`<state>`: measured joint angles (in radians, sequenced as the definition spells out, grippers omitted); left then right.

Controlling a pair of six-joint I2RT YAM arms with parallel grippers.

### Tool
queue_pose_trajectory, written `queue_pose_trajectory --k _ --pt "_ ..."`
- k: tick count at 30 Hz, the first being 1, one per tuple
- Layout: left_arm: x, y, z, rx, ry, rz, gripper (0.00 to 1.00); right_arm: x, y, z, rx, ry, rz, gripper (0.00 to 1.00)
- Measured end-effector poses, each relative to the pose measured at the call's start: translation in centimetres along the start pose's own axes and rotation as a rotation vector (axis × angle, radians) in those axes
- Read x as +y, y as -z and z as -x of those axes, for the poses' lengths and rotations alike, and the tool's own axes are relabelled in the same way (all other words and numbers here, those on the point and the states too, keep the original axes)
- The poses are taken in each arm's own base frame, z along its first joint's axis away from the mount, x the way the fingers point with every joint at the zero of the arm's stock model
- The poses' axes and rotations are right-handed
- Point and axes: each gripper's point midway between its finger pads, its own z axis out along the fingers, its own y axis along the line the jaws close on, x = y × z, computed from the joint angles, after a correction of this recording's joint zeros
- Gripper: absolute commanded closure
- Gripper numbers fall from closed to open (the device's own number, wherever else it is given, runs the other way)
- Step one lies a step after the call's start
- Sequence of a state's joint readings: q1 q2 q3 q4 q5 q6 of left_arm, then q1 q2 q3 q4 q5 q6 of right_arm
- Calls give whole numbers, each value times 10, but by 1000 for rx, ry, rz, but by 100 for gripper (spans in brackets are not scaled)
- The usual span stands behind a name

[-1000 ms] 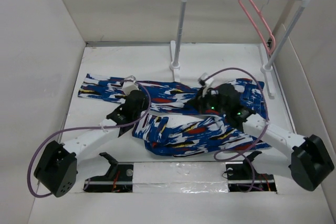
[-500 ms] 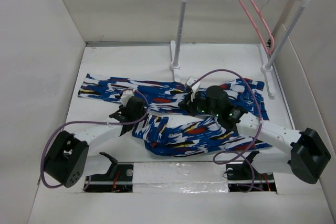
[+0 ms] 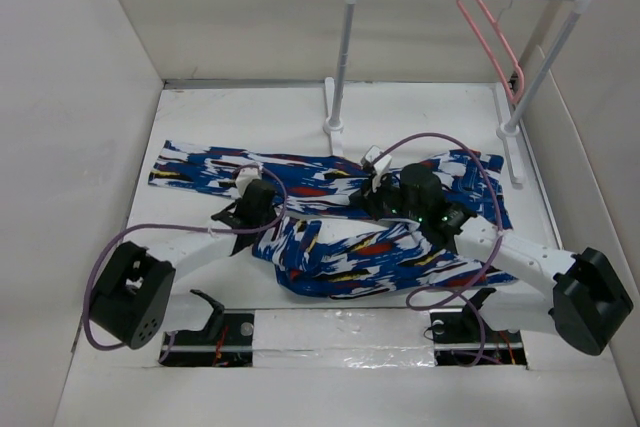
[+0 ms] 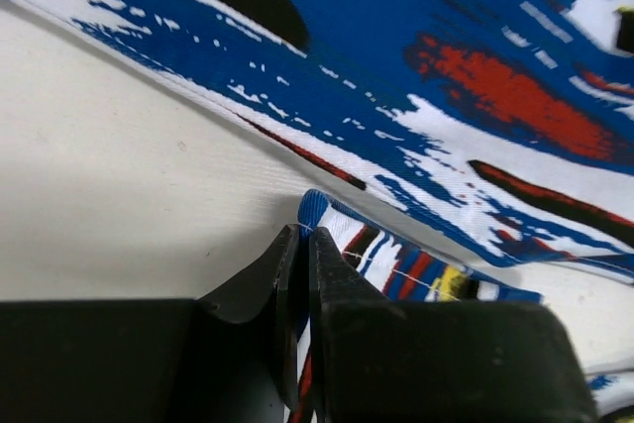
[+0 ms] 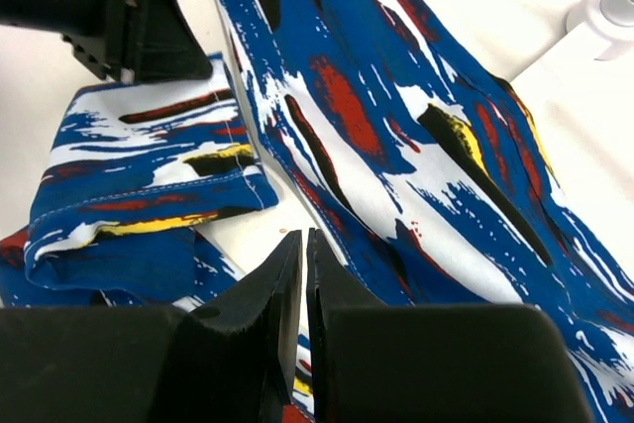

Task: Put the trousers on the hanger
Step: Fold the trousers at the center of the board.

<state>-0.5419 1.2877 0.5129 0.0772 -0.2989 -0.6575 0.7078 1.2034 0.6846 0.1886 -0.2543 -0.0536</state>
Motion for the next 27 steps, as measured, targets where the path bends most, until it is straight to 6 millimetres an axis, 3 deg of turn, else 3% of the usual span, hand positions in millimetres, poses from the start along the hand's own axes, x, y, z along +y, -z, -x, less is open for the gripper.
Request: queue_pose_trajectory --k 4,7,9,12,14,15,17,22,27 --pt "-8 28 19 -82 24 -29 100 -3 2 -3 7 -4 -18 85" --pt "-20 71 47 -191 84 -101 100 -11 11 -9 5 -27 -57 77" --pt "-20 109 78 -296 160 -161 100 -19 22 -15 -6 -61 -102 74" --pt "-9 170 121 -452 286 -232 100 -35 41 -31 -1 -131 -188 57" --pt "6 198 136 -520 337 -235 100 -49 59 -46 17 -188 -280 39" --pt "14 222 148 -574 378 -265 100 -58 69 -53 20 -222 -341 34" --pt "28 248 161 -630 416 -265 100 -76 94 -66 15 -288 -480 30" --pt "52 278 172 -700 426 -230 100 -119 154 -83 -60 -390 -764 33" --pt "75 296 177 -748 416 -178 100 -147 187 -108 -16 -472 -931 41"
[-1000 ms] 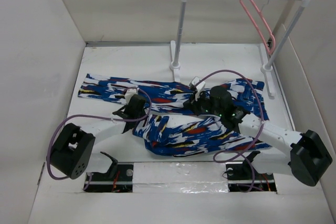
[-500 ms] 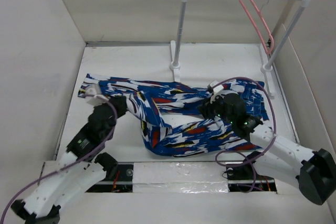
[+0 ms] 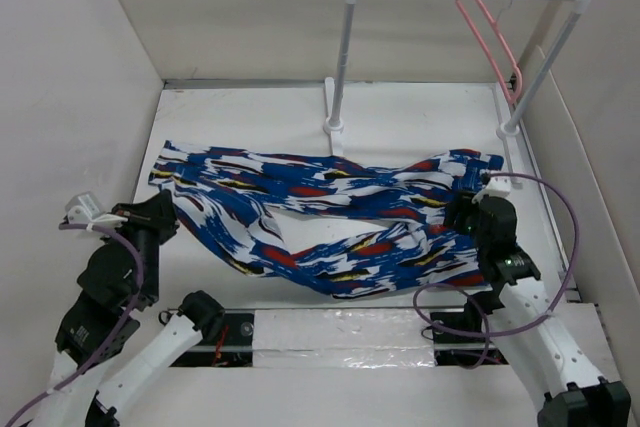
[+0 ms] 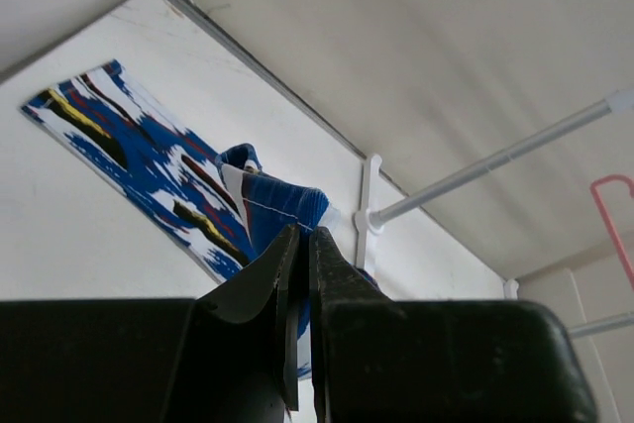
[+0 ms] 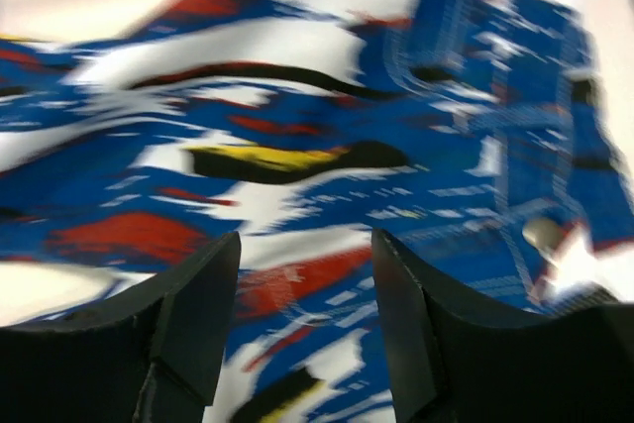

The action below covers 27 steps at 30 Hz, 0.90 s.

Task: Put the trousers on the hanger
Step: Fold the trousers at the center of the board.

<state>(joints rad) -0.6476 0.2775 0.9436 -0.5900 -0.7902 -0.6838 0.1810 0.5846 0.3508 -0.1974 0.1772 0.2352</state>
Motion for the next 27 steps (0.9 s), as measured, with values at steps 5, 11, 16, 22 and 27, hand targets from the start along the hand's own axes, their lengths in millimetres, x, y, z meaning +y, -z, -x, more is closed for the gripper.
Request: queue_pose_trajectory --k 5,11,16,22,27 --pt "13 21 47 -108 26 16 100 -42 -5 -11 59 -62 -152 40" --pt "26 43 90 -215 51 25 100 -74 -9 -32 150 -101 -274 18" --pt "31 37 77 -195 -23 46 100 -95 -16 -38 188 -139 -345 18" --pt "38 35 73 -196 -83 72 100 -103 -39 -57 276 -223 -313 35" --pt "42 31 66 -195 -111 83 100 -103 -73 -47 261 -280 -227 100"
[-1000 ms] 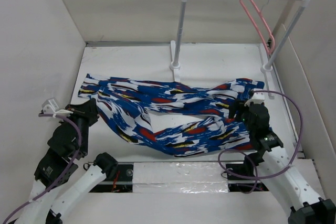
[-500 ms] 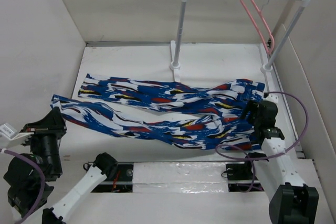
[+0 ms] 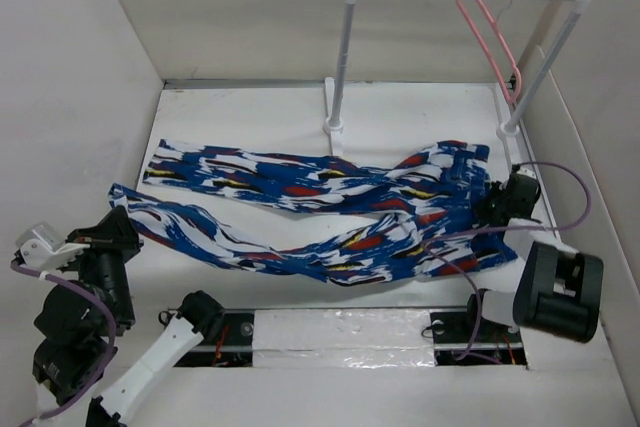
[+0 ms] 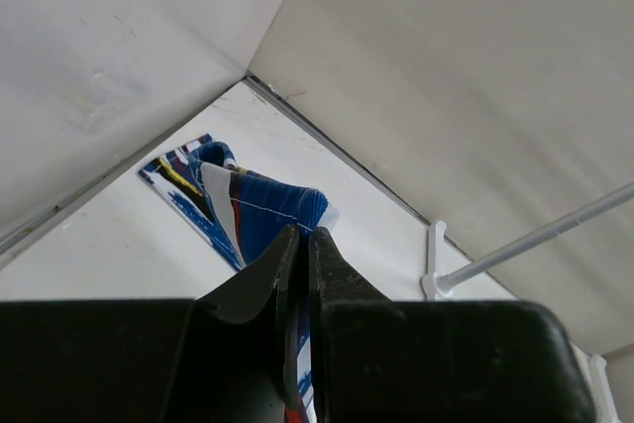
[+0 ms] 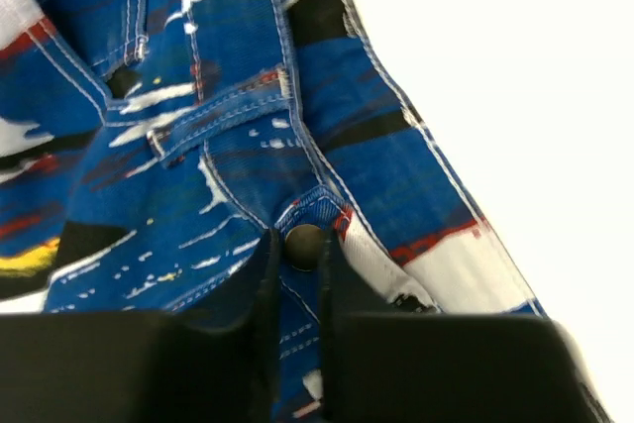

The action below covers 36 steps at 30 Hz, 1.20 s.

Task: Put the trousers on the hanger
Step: Fold the trousers at the center of the board.

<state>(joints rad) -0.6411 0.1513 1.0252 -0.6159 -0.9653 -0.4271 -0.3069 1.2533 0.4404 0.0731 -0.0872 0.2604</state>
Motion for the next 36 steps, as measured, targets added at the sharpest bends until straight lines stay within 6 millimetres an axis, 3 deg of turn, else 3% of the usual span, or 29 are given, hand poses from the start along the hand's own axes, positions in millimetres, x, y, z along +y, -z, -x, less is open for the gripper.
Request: queue_pose_trajectory --k 6,9,10,13,15,18,19,21,22,23,26,27,28,31,34,36 --pt "1 -3 -9 10 -28 8 100 28 -33 27 0 -30 149 100" --pt "2 -3 -8 6 -29 13 100 31 -35 37 -11 -49 175 52" --pt "2 -3 -8 6 -29 15 100 32 -33 41 -22 -49 179 30" --pt "2 -3 -8 5 -29 15 100 29 -17 58 -92 -33 179 14" --pt "0 -3 -8 3 -22 10 100 20 1 69 -164 -35 159 14" --pt "-5 -4 -6 1 -8 -6 100 -8 30 76 -260 -54 79 28" --pt "-7 -4 -6 3 -5 -15 100 -19 38 74 -284 -65 39 44" --pt "-11 -5 -8 9 -4 -28 100 -38 53 66 -315 -84 -27 57" --pt "-13 -5 -8 13 -6 -33 100 -45 57 59 -318 -93 -52 70" --pt "-15 -6 -9 16 -8 -40 100 -49 60 51 -314 -98 -68 72" --pt "-19 -6 -10 22 -10 -59 100 -57 63 24 -267 -123 -94 66" --pt "-20 -6 -9 22 -8 -64 100 -59 63 17 -243 -131 -101 61" --pt "-21 -6 -9 22 -6 -69 100 -60 62 12 -224 -140 -103 49" --pt "-23 -5 -9 22 -4 -75 100 -63 58 -4 -171 -158 -101 35" --pt "-24 -5 -8 20 0 -79 100 -68 51 -21 -118 -188 -103 35" --pt "-24 -5 -8 18 3 -80 100 -71 48 -20 -121 -203 -96 36"
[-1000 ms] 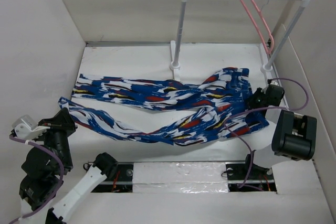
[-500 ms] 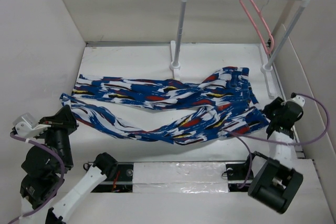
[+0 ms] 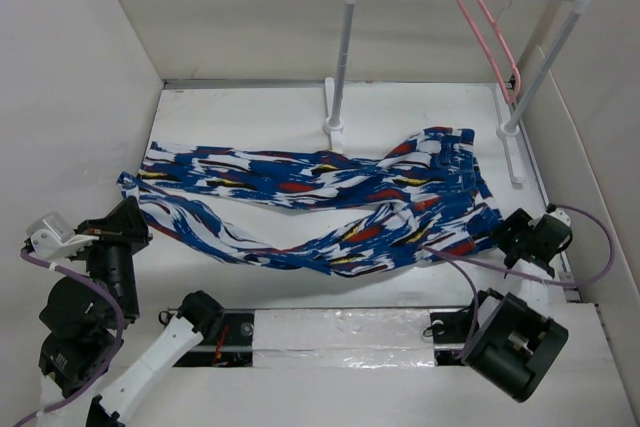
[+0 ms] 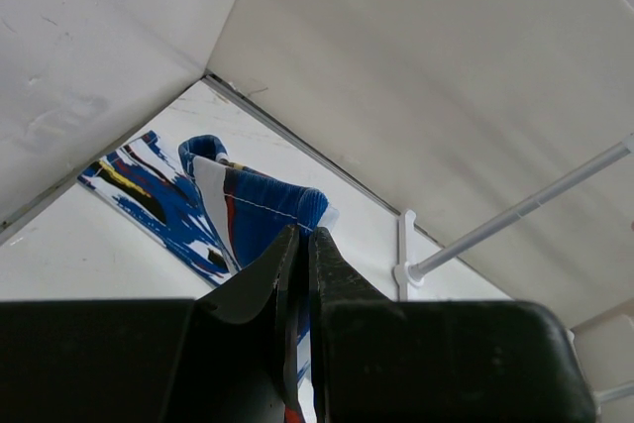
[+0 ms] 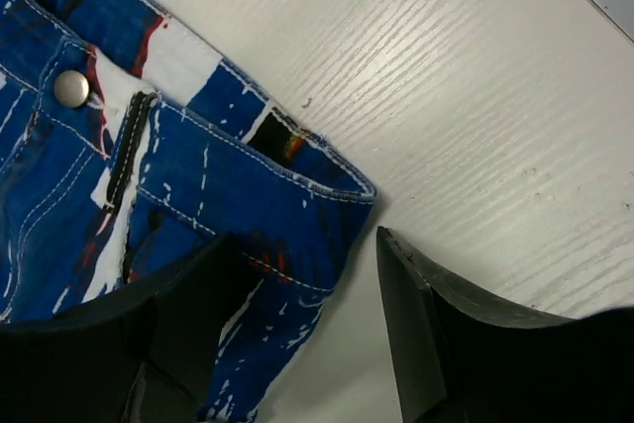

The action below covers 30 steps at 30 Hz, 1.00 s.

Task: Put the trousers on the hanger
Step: Fold the trousers at the center of the board.

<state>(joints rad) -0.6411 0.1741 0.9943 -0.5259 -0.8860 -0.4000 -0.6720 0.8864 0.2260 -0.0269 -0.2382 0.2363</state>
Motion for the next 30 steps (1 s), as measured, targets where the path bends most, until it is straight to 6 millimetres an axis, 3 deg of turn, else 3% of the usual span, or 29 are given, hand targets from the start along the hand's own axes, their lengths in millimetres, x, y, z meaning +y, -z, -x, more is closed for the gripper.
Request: queue_pose_trajectory --k 3,7,11,14,17,21,23,25,27,30 --pt "0 0 0 -1 1 1 100 0 -9 3 -2 -18 24 50" --pt "0 0 0 -3 2 3 100 5 -22 5 15 -47 77 100" --pt "1 -1 0 -4 1 8 100 12 -19 7 24 -64 121 100" --pt "1 -1 0 -4 1 7 100 18 4 24 -31 -33 109 100" --pt "1 -1 0 -4 0 8 100 29 45 74 -200 37 80 100" --pt "2 -1 0 -3 -5 13 100 45 110 160 -423 124 5 100" --pt "4 0 1 -4 -12 25 100 44 122 182 -455 137 -37 100" --pt "8 1 4 -10 -16 43 100 35 124 185 -445 128 -96 100" --pt "13 2 5 -14 -17 64 100 21 122 168 -382 105 -160 100" --pt "17 2 5 -13 -28 80 100 16 127 155 -354 98 -183 100"
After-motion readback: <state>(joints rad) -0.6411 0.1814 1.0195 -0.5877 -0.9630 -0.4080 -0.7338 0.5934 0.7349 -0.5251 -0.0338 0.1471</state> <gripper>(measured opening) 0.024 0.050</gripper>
